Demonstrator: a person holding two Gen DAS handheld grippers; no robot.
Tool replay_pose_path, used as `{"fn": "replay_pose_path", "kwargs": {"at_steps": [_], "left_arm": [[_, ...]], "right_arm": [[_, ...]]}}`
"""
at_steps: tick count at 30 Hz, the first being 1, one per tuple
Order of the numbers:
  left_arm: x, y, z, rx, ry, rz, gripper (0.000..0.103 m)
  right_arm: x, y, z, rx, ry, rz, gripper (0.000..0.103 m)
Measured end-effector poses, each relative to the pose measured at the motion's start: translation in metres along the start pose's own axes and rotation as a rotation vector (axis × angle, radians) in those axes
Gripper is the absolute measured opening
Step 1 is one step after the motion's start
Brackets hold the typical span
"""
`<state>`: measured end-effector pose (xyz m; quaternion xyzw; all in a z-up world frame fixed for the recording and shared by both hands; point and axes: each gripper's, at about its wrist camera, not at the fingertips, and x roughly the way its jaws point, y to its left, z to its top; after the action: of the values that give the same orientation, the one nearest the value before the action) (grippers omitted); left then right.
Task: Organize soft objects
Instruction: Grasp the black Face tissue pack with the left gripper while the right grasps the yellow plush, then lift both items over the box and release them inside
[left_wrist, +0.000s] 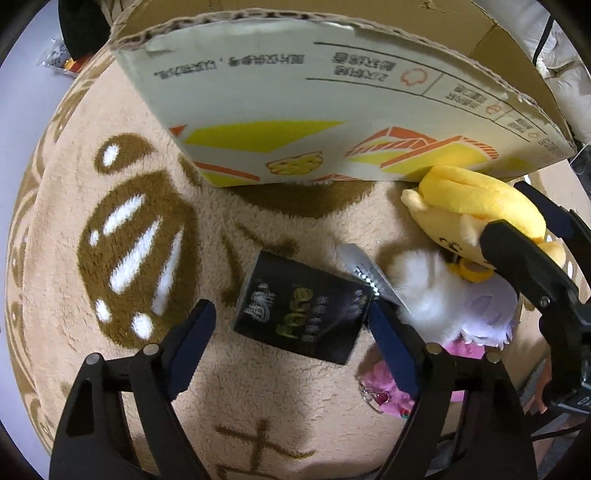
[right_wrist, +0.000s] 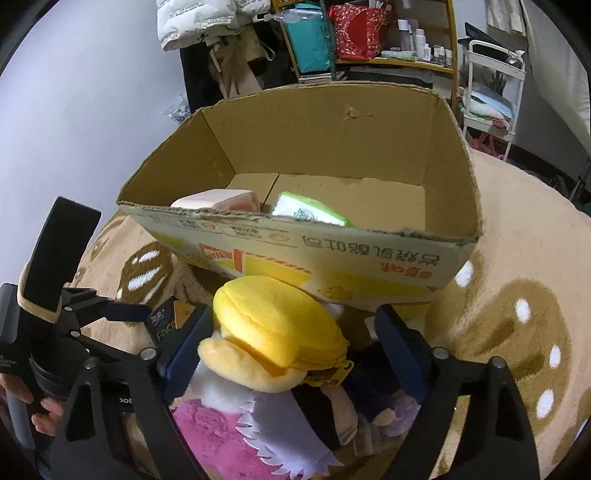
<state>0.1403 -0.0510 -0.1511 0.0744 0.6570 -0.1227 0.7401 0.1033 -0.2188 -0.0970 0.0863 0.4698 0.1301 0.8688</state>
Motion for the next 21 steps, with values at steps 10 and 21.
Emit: {"fn": "replay_pose_path", "kwargs": {"at_steps": [10, 21], "left_arm": [[0.002, -0.005, -0.01, 0.002, 0.011, 0.007, 0.072], [-0.008, -0.001, -0.025, -0.008, -0.036, 0.019, 0.071]], "right_arm": [[0.001, 0.008, -0.003, -0.035, 0.029, 0.035, 0.061], [-0.016, 0.011, -0.009, -0.046, -0.006, 0.021, 0.051]]}}
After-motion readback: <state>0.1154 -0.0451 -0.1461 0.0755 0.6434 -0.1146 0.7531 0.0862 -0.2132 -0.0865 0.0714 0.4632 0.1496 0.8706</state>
